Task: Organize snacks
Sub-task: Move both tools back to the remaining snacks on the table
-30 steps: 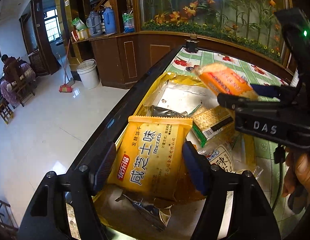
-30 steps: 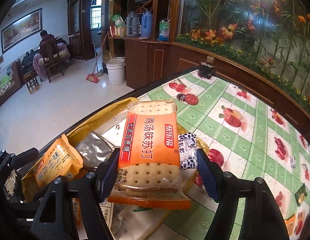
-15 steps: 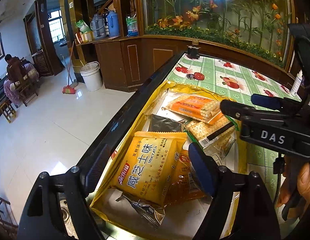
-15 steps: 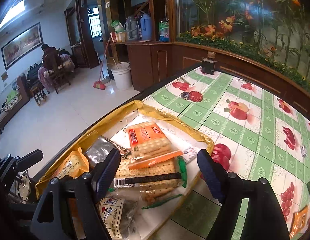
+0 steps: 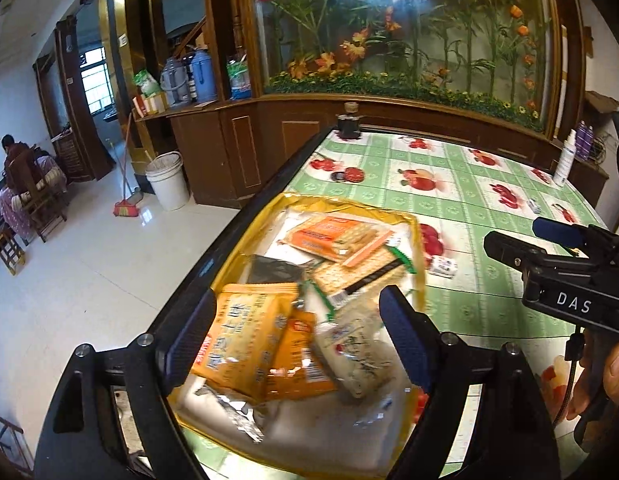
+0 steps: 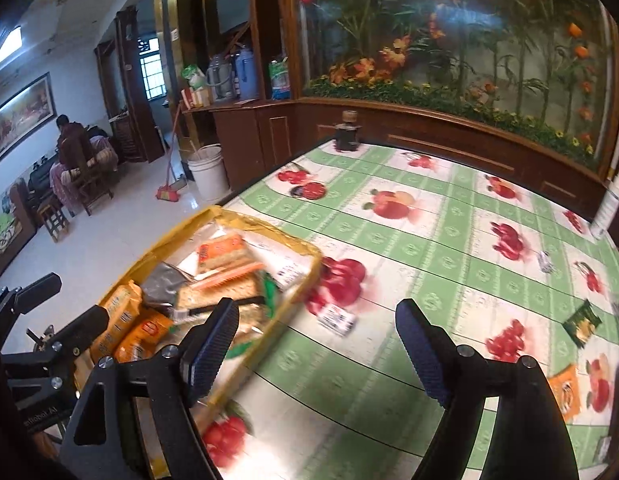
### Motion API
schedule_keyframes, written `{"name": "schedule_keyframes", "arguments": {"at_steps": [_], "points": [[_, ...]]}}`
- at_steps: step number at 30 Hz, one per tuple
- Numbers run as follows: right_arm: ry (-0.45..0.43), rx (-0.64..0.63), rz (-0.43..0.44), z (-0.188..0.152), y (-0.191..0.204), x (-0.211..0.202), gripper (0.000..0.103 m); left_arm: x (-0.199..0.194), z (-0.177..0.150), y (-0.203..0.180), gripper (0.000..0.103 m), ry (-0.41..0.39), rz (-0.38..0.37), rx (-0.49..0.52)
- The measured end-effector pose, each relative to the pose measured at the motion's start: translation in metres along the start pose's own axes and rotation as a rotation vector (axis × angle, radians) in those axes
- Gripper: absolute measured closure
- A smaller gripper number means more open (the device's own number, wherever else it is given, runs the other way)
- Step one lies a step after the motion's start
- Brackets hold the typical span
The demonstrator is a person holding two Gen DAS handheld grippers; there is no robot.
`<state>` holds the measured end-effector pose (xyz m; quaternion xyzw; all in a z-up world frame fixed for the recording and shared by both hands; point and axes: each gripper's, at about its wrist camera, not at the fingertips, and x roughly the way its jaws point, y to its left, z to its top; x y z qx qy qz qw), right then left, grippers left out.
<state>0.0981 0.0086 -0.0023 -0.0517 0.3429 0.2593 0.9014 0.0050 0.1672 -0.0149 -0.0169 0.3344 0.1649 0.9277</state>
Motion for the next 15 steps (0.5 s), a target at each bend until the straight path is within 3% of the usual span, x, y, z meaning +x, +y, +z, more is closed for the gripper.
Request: {"name": "schedule_keyframes", "arguments": {"at_steps": [15], "points": [[0.013,0.168,-0.19,-0.06,-0.127,-0.049,0.018,-0.004,0.01,-0.114,0.019,0.003,-0.198,0.146]]}}
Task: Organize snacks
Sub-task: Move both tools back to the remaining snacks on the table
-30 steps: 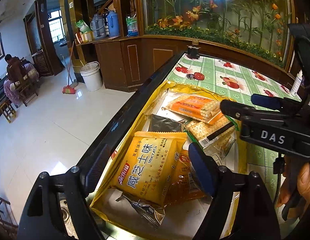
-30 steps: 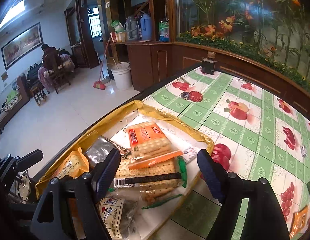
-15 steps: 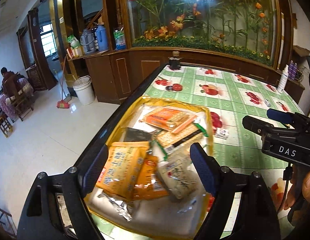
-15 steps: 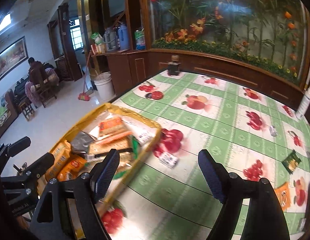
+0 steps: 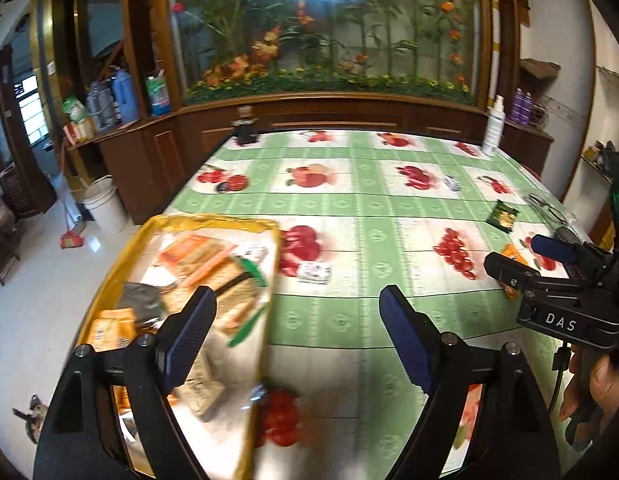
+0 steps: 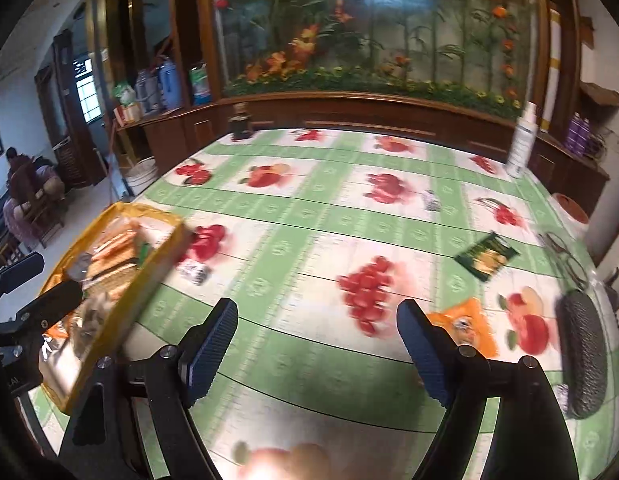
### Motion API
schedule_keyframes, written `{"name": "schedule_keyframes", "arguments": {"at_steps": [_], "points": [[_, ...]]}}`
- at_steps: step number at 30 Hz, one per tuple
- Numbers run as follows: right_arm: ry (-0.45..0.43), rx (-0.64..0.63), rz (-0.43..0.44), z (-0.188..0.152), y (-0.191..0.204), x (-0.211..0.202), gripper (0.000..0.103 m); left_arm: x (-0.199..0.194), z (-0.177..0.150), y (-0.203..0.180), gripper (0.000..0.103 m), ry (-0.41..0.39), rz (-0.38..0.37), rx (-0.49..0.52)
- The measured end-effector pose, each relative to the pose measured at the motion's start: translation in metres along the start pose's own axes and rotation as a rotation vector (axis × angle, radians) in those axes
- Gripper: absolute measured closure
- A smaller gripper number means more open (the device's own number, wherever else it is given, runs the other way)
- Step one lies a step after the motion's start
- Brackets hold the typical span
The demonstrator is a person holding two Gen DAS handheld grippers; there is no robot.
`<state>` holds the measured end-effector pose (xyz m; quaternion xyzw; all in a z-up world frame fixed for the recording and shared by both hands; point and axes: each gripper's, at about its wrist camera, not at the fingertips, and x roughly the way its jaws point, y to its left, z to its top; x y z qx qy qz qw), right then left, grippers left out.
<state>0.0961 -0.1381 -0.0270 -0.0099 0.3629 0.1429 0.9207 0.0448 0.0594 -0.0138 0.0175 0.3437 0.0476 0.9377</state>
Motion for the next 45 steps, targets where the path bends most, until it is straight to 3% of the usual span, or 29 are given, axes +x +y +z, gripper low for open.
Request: {"name": "schedule_keyframes", "arguments": {"at_steps": [6,10,15,23,30,35,42,45], "points": [[0.039,0.098,-0.075,-0.022,-0.075,0.003,0.017,0.021,0.009,-0.051,0.019,0.024,-0.106,0.072],[0.069,0.139,-0.077,-0.029,-0.103,0.01,0.017,0.042,0.013,-0.083,0.019,0.064,-0.167,0.113],[0.086,0.118,-0.061,-0.031,-0.113,0.022,0.017,0.065,0.014,-0.105,0.019,0.113,-0.196,0.131],[0.12,0.132,-0.028,-0.03,-0.121,0.043,0.015,0.098,0.022,-0.102,0.019,0.139,-0.106,0.118],[0.135,0.078,-0.009,-0.027,-0.117,0.054,0.014,0.119,0.051,-0.103,0.019,0.17,-0.215,0.127],[0.124,0.028,-0.023,-0.022,-0.11,0.059,0.013,0.114,0.041,-0.087,0.019,0.133,-0.07,0.129],[0.035,0.057,0.073,0.006,-0.098,0.058,0.013,0.108,0.004,-0.035,0.019,0.148,0.038,-0.081],[0.027,0.084,0.034,0.03,-0.097,0.076,0.013,0.119,0.004,-0.024,0.019,0.173,0.09,-0.108]]}}
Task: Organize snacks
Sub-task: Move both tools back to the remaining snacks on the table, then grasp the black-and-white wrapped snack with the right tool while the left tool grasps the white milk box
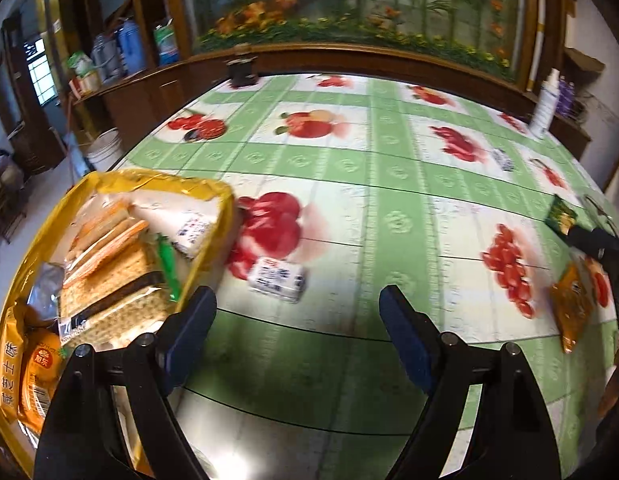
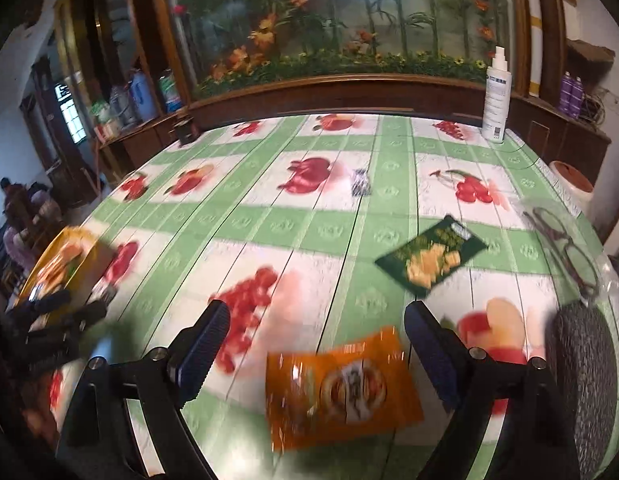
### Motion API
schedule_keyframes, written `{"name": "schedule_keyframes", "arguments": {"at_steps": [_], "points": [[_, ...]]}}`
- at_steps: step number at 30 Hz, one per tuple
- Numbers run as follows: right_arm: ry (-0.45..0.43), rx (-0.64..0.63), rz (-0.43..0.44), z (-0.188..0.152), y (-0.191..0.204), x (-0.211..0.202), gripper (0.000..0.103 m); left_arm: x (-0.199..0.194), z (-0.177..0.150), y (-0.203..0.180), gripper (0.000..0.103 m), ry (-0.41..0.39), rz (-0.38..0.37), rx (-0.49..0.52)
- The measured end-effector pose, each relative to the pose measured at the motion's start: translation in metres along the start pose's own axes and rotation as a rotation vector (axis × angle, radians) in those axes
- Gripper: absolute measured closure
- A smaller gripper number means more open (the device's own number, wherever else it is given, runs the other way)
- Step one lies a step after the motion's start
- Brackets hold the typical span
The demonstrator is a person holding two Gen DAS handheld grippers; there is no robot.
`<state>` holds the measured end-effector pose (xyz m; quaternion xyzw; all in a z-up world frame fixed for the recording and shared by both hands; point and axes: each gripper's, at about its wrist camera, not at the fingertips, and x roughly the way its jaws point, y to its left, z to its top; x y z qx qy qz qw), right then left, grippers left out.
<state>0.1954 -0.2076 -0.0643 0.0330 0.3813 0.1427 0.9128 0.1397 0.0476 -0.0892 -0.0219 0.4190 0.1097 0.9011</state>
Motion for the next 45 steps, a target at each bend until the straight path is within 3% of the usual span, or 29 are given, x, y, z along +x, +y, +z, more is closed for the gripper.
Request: {"name": "schedule_keyframes", "arguments": {"at_steps": [6,11,20,24,26,32,33,36,38,41,45], "points": [[0.059,0.028,-0.048,0.049,-0.007,0.061,0.014,0.021,0.006,0.0,0.019,0.051,-0.041,-0.028],[0.136,0.023,-0.095,0.075,-0.019,0.111,0.02,0.027,0.013,-0.001,0.019,0.051,-0.015,-0.038],[0.196,0.018,-0.105,0.095,-0.027,0.149,0.026,0.04,0.016,-0.014,0.014,0.079,0.095,-0.051],[0.198,-0.025,-0.12,0.097,-0.015,0.151,0.046,0.042,0.017,-0.016,0.014,0.083,0.098,-0.074],[0.195,-0.036,-0.125,0.097,-0.014,0.15,0.063,0.043,0.019,-0.017,0.014,0.081,0.097,-0.074],[0.191,-0.032,-0.126,0.096,-0.017,0.147,0.074,0.052,0.029,-0.018,0.015,0.08,0.074,-0.07],[0.192,-0.032,-0.126,0.096,-0.018,0.148,0.075,0.052,0.03,-0.018,0.018,0.074,0.059,-0.064],[0.196,-0.041,-0.124,0.097,-0.018,0.148,0.083,0.05,0.031,-0.013,0.04,0.043,0.048,-0.036],[0.191,-0.045,-0.123,0.097,-0.018,0.148,0.083,0.048,0.032,-0.006,0.066,0.029,0.047,-0.03],[0.186,-0.04,-0.118,0.097,-0.019,0.147,0.083,0.046,0.035,0.011,0.09,0.013,0.021,-0.056],[0.181,-0.033,-0.109,0.094,-0.019,0.144,0.083,0.045,0.034,0.023,0.102,0.002,-0.031,-0.06]]}}
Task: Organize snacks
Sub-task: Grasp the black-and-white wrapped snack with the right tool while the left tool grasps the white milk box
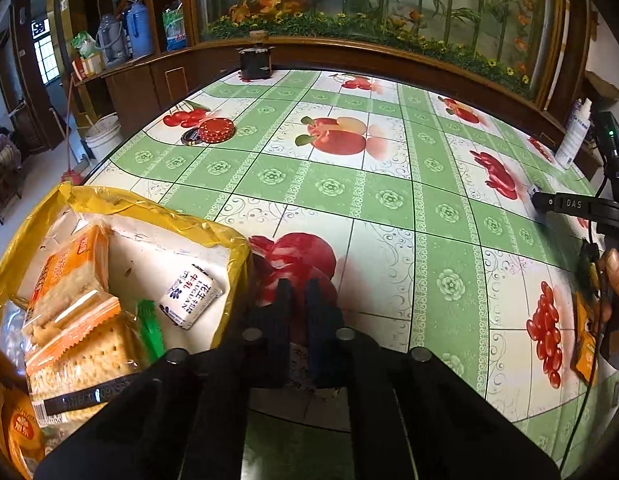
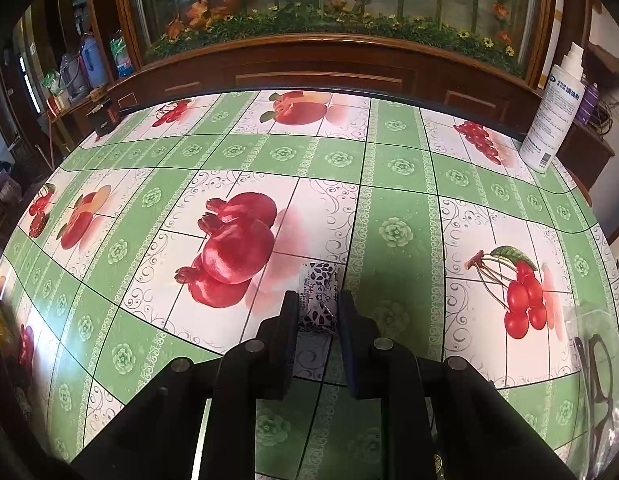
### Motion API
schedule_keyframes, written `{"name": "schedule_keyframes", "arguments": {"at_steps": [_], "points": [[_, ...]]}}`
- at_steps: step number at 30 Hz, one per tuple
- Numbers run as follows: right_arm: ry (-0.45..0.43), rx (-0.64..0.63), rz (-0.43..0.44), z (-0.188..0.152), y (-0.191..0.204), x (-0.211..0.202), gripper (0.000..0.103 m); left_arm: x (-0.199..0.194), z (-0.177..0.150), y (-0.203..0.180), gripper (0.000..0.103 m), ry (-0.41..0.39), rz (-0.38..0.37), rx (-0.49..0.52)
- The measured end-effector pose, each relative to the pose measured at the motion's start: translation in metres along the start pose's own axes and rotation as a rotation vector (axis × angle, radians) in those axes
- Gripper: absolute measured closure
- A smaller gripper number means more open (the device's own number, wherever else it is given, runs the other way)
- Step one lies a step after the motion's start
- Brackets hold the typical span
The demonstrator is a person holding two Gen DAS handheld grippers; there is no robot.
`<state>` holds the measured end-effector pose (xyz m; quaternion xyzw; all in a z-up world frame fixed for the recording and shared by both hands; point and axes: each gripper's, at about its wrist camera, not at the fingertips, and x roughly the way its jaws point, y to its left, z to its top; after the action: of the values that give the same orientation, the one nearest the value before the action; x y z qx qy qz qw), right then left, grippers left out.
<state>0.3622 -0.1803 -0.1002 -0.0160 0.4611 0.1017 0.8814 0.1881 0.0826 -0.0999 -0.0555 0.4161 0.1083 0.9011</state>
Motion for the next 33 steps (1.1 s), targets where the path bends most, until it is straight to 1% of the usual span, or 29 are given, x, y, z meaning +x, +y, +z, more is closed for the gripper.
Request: {"name": "schedule_keyframes", "arguments": {"at_steps": [6,12,14,16,17,19,22,24,25,26,27,28,29,31,33], "points": [[-0.02,0.013,0.033,-0.011,0.001,-0.014,0.083,-0.01,-0.009,0.007,0.103,-0.017,-0.057,0.013],[-0.075,0.015,0.103,-0.024,0.006,-0.048,0.083,-0.023,-0.019,0.015,0.103,-0.035,-0.112,0.013],[-0.095,0.013,0.123,-0.028,0.008,-0.06,0.083,-0.027,-0.021,0.015,0.103,-0.044,-0.117,0.028],[-0.115,0.008,0.144,-0.032,0.011,-0.072,0.083,-0.031,-0.022,0.017,0.103,-0.047,-0.138,0.027],[-0.122,0.008,0.155,-0.034,0.013,-0.078,0.083,-0.034,-0.023,0.019,0.103,-0.052,-0.164,0.02],[-0.136,0.0,0.177,-0.037,0.016,-0.088,0.083,-0.038,-0.025,0.019,0.103,-0.055,-0.163,0.026],[-0.14,-0.014,0.203,-0.043,0.023,-0.097,0.083,-0.034,-0.024,0.014,0.103,-0.036,-0.175,0.047],[-0.14,-0.016,0.225,-0.046,0.028,-0.102,0.083,-0.032,-0.025,0.011,0.103,-0.024,-0.158,0.057],[-0.142,-0.023,0.227,-0.048,0.03,-0.104,0.083,-0.03,-0.025,0.009,0.098,-0.012,-0.152,0.062],[-0.145,-0.029,0.232,-0.05,0.032,-0.107,0.083,-0.029,-0.026,0.008,0.083,-0.01,-0.133,0.074],[-0.148,-0.029,0.241,-0.052,0.033,-0.11,0.083,-0.029,-0.027,0.006,0.075,-0.012,-0.13,0.092],[-0.149,-0.031,0.246,-0.053,0.035,-0.112,0.083,-0.031,-0.028,0.003,0.062,-0.021,-0.145,0.109],[-0.151,-0.035,0.248,-0.054,0.037,-0.114,0.083,-0.032,-0.028,0.001,0.052,-0.022,-0.153,0.118],[-0.15,-0.034,0.256,-0.056,0.039,-0.115,0.083,-0.032,-0.03,-0.005,0.045,-0.016,-0.165,0.139],[-0.152,-0.03,0.26,-0.059,0.039,-0.116,0.083,-0.032,-0.033,-0.008,0.045,-0.025,-0.14,0.154]]}}
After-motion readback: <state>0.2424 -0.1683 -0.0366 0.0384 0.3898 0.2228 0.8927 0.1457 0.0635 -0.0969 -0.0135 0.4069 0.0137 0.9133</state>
